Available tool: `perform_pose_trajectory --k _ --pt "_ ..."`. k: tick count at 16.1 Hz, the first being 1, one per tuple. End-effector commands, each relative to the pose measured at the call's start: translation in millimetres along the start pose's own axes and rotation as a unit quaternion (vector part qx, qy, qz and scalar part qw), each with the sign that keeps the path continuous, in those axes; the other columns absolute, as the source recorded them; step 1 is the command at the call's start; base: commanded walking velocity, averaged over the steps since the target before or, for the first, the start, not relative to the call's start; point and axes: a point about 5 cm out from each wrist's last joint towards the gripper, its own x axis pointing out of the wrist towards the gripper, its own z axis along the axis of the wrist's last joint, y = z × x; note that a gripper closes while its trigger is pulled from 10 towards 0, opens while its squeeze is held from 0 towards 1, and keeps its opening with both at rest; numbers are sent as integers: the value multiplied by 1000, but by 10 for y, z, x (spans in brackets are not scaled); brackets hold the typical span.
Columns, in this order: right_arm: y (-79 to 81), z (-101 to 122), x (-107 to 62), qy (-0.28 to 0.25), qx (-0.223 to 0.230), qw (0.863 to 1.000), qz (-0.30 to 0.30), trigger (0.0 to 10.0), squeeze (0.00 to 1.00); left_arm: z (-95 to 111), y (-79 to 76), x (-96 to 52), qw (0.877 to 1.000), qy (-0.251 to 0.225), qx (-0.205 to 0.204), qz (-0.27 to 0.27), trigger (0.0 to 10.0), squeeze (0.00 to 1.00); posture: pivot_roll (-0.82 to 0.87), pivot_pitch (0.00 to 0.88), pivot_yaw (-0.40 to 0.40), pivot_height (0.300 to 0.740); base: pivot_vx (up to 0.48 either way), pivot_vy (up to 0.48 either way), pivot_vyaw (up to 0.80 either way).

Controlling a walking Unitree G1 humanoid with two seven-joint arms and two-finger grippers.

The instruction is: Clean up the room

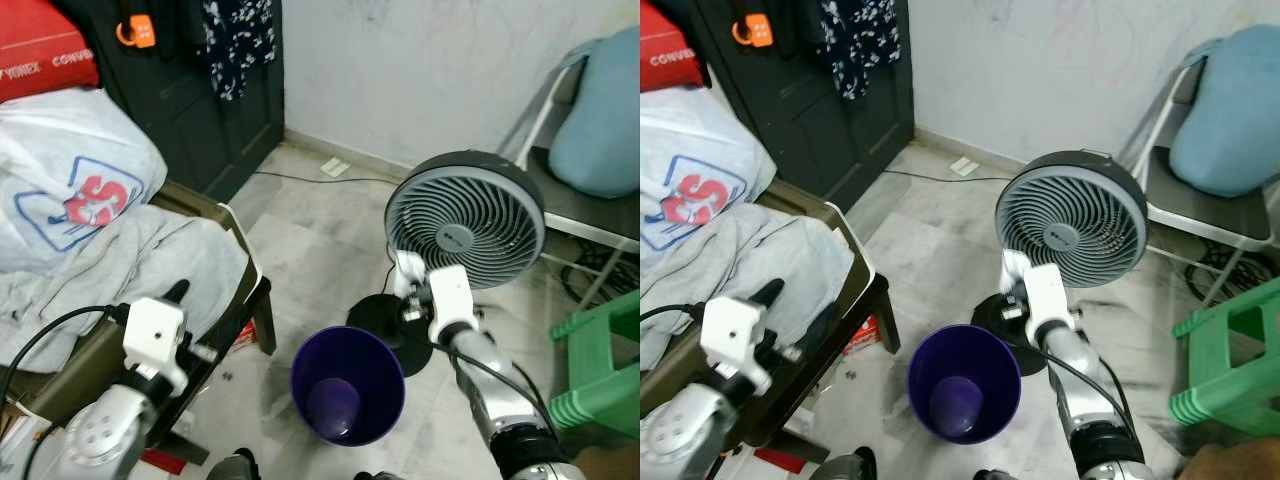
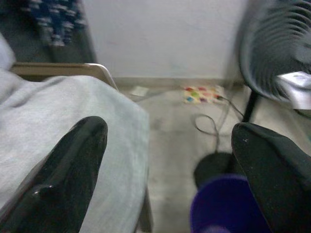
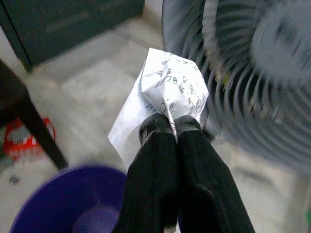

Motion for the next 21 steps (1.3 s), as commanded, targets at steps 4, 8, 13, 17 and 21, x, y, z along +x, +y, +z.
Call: perform_pose_trajectory --k 4,8,13,17,21 --pt "108 -267 3 53 14 998 -12 10000 0 163 -26 -33 997 1 7 -79 10000 0 145 235 13 740 0 0 0" --pt "162 -477 -42 102 28 994 -22 10000 0 264 -105 -55 992 -2 13 -122 10000 0 162 260 31 740 0 0 0" --pt "200 -662 -123 144 16 989 -26 10000 0 352 -202 -46 991 -10 -3 -137 10000 0 186 269 63 740 0 0 0" --pt "149 -636 -100 146 6 988 -40 10000 0 381 -202 -33 989 -9 -8 -145 10000 0 185 266 73 740 0 0 0" --pt "178 -525 -29 128 5 991 -39 10000 0 396 -192 -23 990 -10 -9 -140 10000 0 188 264 75 740 0 0 0"
